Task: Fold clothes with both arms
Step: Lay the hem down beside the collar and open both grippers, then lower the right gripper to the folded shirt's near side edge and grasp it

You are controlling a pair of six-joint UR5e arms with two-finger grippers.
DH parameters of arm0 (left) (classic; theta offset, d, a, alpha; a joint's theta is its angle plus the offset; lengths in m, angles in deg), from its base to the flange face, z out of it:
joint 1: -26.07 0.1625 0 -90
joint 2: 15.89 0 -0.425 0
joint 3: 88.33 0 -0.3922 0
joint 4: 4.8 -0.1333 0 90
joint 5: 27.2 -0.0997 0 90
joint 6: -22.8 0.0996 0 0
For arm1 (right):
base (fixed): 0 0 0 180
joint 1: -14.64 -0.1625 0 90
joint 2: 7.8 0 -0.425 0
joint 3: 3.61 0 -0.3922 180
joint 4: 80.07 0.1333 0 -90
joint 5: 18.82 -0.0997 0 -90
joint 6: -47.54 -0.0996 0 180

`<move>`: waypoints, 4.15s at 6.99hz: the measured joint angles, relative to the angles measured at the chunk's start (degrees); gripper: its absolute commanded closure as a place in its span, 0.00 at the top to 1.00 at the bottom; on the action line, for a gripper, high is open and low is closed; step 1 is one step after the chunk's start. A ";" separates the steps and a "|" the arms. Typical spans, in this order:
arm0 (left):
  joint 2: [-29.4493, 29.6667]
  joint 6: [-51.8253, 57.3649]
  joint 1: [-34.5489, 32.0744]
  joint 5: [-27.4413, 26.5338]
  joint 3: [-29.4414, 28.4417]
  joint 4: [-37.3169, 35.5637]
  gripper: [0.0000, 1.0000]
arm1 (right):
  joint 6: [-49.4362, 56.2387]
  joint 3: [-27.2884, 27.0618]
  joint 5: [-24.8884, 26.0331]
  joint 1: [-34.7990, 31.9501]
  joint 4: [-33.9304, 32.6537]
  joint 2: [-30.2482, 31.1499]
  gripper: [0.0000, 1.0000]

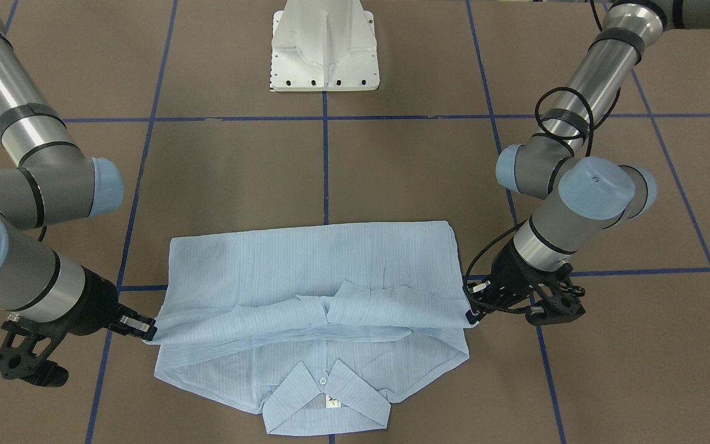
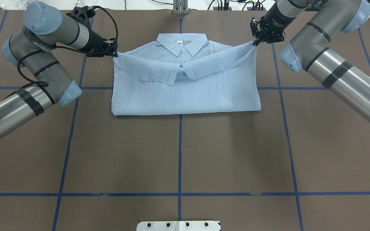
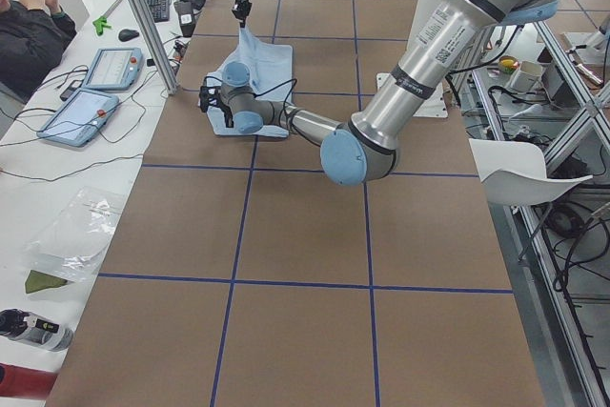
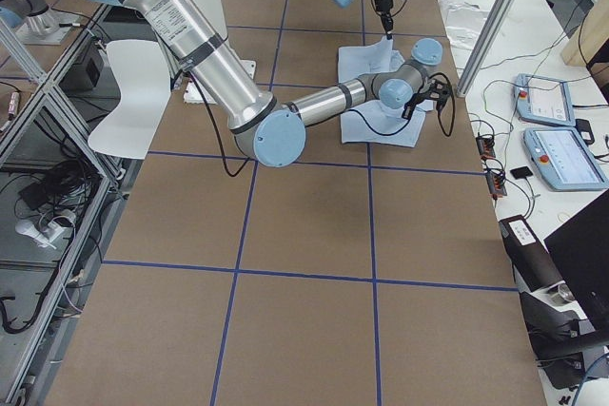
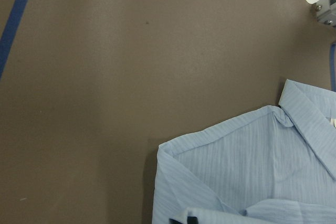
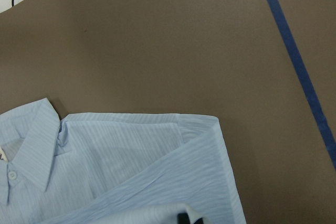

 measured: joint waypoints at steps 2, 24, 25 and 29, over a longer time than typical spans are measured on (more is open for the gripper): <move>0.47 -0.02 0.00 -0.72 -1.78 1.32 0.00 | 0.06 0.88 0.00 -0.12 0.00 -0.01 0.00; 0.55 -0.88 -1.58 -1.19 -0.48 1.06 0.99 | -0.73 -13.54 4.38 12.06 0.10 14.87 0.84; 0.55 -1.21 -1.58 -1.15 -0.29 1.05 0.99 | -0.63 -13.54 4.39 12.45 0.09 15.06 0.72; 0.33 -1.37 -1.64 -1.19 -0.18 1.05 0.99 | -0.26 -13.86 3.72 13.04 0.10 15.14 0.00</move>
